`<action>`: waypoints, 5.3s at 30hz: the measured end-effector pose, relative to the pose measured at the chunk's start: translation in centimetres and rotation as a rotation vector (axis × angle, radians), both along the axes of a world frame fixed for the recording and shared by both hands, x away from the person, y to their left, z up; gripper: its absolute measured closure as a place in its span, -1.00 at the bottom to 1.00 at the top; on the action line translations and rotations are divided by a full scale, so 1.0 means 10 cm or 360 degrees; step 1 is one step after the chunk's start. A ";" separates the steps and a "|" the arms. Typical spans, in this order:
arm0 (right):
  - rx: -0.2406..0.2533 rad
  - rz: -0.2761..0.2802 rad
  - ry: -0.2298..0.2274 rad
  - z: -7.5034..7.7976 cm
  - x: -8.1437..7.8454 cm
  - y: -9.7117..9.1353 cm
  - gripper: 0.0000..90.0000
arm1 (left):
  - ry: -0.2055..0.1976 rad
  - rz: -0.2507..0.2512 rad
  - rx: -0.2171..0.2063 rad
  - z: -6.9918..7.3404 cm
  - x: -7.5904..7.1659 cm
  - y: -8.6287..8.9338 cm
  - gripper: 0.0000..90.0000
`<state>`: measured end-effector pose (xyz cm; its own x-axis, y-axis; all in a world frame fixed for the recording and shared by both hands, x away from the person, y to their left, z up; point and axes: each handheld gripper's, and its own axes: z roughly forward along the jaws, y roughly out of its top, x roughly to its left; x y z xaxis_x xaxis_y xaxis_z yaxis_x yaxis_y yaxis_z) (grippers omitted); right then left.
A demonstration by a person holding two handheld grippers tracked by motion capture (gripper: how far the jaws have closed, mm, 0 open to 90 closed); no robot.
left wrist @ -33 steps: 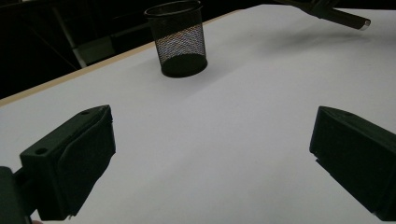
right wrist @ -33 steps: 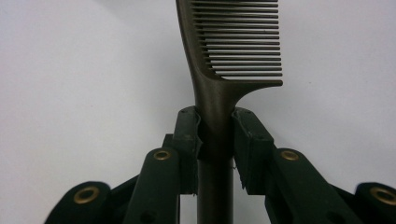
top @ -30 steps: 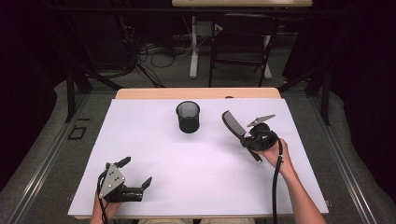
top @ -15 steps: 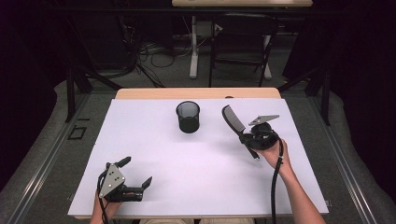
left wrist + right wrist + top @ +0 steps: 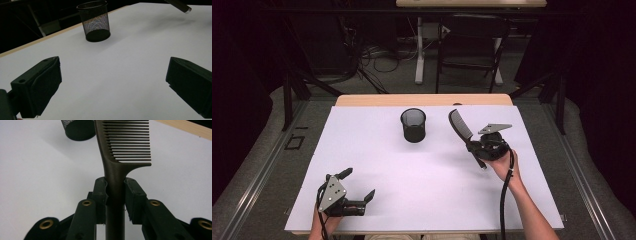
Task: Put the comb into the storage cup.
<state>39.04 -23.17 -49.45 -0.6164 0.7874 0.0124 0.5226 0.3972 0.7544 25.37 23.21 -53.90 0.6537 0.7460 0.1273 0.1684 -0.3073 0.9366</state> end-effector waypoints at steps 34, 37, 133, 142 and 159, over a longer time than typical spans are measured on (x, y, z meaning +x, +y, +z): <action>0.0096 0.0028 -0.0197 0.06 -0.02 0.09 0.61 | 0.0004 -0.0011 0.0002 -0.01 0.01 -0.01 -0.99; 0.0092 0.0036 -0.0207 0.07 -0.03 0.10 0.61 | 0.0003 -0.0008 0.0003 0.00 0.01 -0.01 -0.99; 0.0282 0.0117 -0.0336 0.40 0.37 0.68 0.61 | 0.0005 -0.0019 0.0002 0.00 0.02 -0.01 -0.99; 0.0296 0.0136 -0.0343 0.40 0.46 0.82 0.61 | 0.0004 -0.0015 0.0000 0.00 0.02 0.00 -0.99; 0.0321 0.0160 -0.0402 0.51 0.52 0.90 0.61 | 0.0009 -0.0021 -0.0003 -0.01 0.02 -0.02 -0.99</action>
